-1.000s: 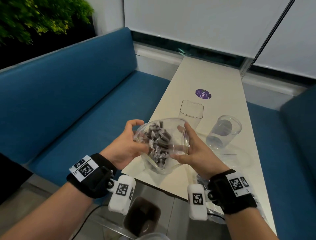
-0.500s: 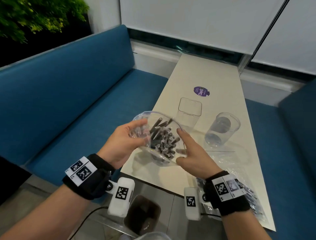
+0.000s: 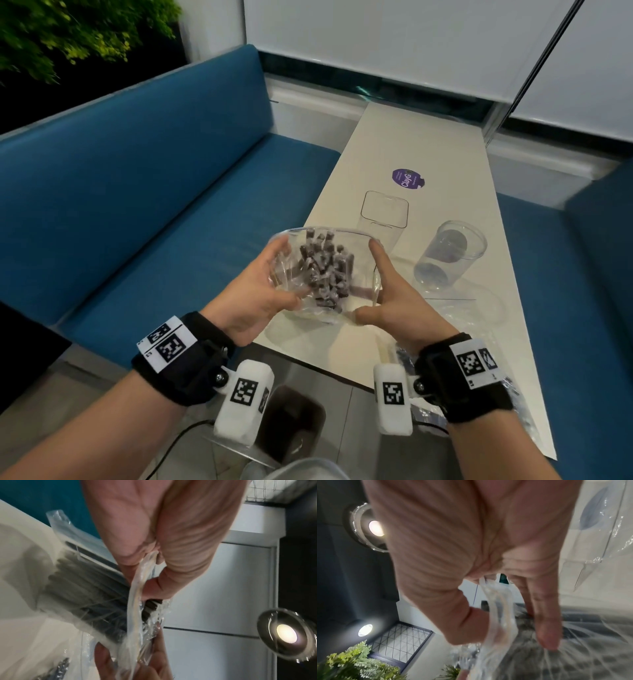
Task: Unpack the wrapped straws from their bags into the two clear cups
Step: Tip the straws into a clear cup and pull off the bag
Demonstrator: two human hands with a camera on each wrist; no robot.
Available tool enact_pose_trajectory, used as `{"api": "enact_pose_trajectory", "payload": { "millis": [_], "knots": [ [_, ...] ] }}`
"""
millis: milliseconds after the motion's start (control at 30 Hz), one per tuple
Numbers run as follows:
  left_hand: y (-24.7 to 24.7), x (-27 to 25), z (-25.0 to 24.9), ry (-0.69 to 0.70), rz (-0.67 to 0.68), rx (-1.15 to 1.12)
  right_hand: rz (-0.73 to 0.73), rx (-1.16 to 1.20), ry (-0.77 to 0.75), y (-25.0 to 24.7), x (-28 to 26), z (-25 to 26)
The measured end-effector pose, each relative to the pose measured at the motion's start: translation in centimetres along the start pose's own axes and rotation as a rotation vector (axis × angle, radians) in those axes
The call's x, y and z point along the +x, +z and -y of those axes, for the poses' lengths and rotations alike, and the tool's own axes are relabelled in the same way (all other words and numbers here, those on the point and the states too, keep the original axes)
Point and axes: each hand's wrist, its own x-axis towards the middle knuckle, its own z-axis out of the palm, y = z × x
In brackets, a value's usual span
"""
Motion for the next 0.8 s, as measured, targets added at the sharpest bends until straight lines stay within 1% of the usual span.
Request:
{"api": "enact_pose_trajectory", "payload": {
  "millis": [67,167,233,300,433,533,600,667,733,800],
  "knots": [
    [0.0,-0.1,0.3,0.008,-0.012,0.021,0.001,-0.007,-0.006,0.3,0.0,-0.4],
    [0.1,-0.3,0.8,0.010,0.031,0.230,-0.041,0.117,-0.004,0.7,0.2,-0.9],
    [0.3,-0.3,1.1,-0.019,0.016,0.318,-0.079,0.089,-0.024,0.9,0.4,-1.1],
    [0.4,-0.2,1.2,-0.041,-0.017,0.320,-0.071,0.026,-0.024,0.9,0.5,-1.1],
    [0.6,0.7,1.1,-0.094,-0.007,0.242,-0.017,-0.165,0.006,0.4,0.5,-1.3],
    [0.4,2.3,1.2,-0.113,0.004,0.153,-0.037,-0.274,0.036,0.0,0.8,-1.3],
    [0.5,3.2,1.1,-0.102,0.009,0.136,-0.049,-0.285,0.059,-0.1,1.1,-1.2],
    [0.9,3.5,0.7,-0.085,0.014,0.242,-0.061,-0.231,0.076,-0.3,1.5,-1.5],
    [1.1,3.6,0.6,-0.053,0.066,0.431,-0.072,-0.172,0.105,-0.6,2.0,-1.8],
    [1.4,3.6,0.5,-0.051,0.099,0.570,-0.114,-0.216,0.110,-0.6,2.4,-1.9]
  ]
}}
